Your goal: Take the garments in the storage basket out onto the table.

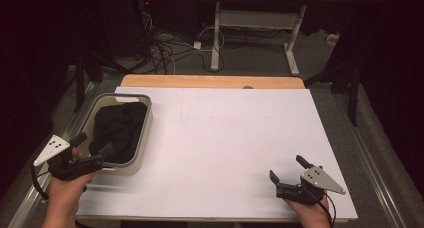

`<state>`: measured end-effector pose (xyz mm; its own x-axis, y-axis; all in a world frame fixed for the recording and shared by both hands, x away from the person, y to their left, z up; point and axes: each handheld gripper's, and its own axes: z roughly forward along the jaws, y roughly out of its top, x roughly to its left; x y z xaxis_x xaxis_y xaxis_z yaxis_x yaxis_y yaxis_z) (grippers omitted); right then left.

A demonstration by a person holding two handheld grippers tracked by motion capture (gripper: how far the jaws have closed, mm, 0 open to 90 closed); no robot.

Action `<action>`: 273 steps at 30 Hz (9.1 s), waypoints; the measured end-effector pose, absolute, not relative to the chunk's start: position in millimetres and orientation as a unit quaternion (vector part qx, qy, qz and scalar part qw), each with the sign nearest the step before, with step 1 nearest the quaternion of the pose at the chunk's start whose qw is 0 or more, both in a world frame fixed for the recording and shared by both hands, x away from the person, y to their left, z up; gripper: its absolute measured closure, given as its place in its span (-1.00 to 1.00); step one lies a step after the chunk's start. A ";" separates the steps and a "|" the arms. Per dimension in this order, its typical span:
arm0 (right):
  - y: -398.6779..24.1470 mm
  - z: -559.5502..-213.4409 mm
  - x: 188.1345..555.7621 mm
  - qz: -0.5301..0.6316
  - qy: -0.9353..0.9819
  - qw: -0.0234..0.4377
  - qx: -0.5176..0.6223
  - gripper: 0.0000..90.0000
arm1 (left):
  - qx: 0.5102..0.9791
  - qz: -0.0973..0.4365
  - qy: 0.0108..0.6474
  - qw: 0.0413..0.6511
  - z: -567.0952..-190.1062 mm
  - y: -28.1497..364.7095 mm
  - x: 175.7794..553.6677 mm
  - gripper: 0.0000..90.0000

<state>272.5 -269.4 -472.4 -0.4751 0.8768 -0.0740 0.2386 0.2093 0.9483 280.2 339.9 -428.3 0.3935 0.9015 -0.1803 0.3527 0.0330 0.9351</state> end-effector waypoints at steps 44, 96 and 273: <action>-271.2 -474.6 270.0 0.491 0.705 0.323 0.398 -1.00 | 0.696 0.107 0.607 0.368 -432.8 344.3 425.1 -1.00; -266.9 -474.2 267.3 0.493 0.708 0.316 0.395 -1.00 | 0.811 0.011 0.569 0.132 -437.5 318.8 441.0 0.00; -274.1 -455.7 254.0 0.519 0.695 0.334 0.369 -1.00 | 0.911 0.015 0.393 0.126 -271.1 106.2 427.1 0.13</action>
<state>254.0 -274.1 -455.7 -0.5056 0.8589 -0.0811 0.1657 0.1889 0.9679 427.1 106.2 -271.1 0.6911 0.7193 -0.0706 0.7116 -0.6601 0.2408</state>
